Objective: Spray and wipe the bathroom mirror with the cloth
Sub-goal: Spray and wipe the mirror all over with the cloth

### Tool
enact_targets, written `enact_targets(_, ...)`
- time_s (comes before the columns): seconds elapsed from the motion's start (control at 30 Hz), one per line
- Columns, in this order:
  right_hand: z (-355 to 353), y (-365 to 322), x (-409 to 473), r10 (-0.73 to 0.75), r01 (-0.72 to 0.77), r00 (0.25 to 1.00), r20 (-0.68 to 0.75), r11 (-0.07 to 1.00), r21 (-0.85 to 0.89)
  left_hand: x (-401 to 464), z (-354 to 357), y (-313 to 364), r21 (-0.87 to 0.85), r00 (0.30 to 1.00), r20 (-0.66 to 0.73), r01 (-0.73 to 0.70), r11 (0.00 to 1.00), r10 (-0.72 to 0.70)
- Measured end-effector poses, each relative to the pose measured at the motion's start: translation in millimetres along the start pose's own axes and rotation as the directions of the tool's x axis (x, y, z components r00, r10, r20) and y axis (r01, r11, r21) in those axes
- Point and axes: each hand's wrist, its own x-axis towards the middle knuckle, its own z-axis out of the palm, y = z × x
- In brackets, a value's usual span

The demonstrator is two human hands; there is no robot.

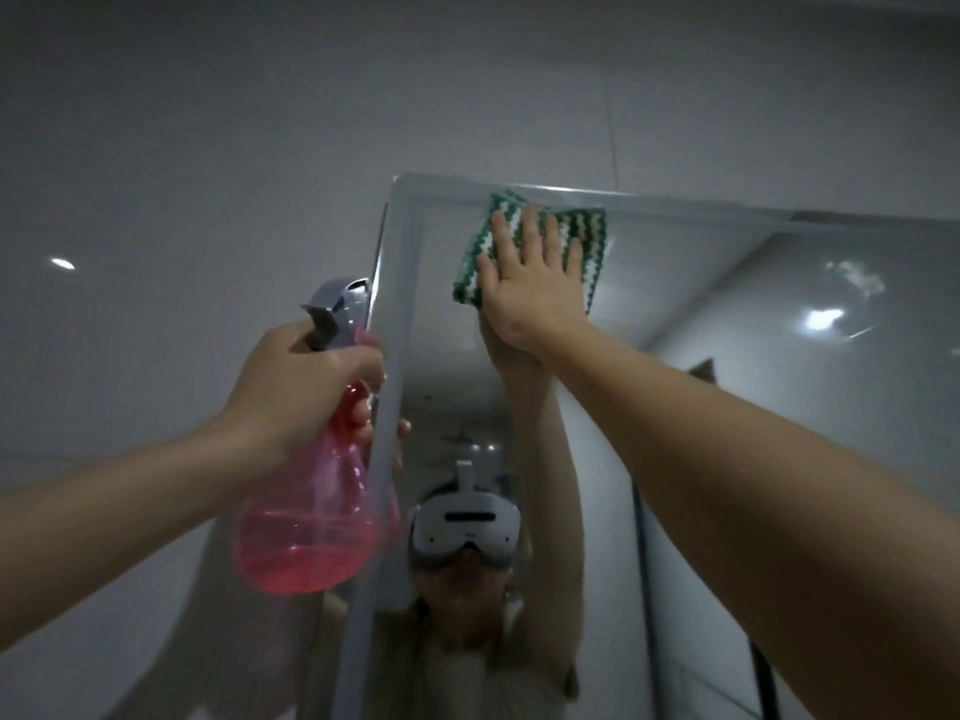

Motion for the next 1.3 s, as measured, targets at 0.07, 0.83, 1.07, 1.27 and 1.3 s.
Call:
enact_targets(0.07,5,0,-22,-0.045,0.046,0.999,-0.02,0.999,0.009,-13,-1,-10,0.042,0.999,-0.025,0.024,0.999,-0.023)
enact_targets(0.83,-28,135,-26,-0.02,0.019,0.997,0.079,1.0,0.014,-50,117,11,-0.207,0.991,-0.013,0.13,0.97,-0.136)
enact_targets(1.07,-33,116,40,0.172,-0.174,0.982,0.074,0.984,0.033,-11,111,15,-0.229,0.987,-0.072,0.126,0.965,-0.146)
enact_targets(1.27,-28,86,48,0.11,-0.11,0.993,0.036,0.994,0.01,1,110,16,-0.237,0.993,-0.077,0.067,0.969,-0.087)
enact_targets(1.3,-27,81,44,0.067,-0.067,0.997,0.028,0.998,0.001,0,109,15,-0.214,0.994,-0.079,0.054,0.975,-0.072)
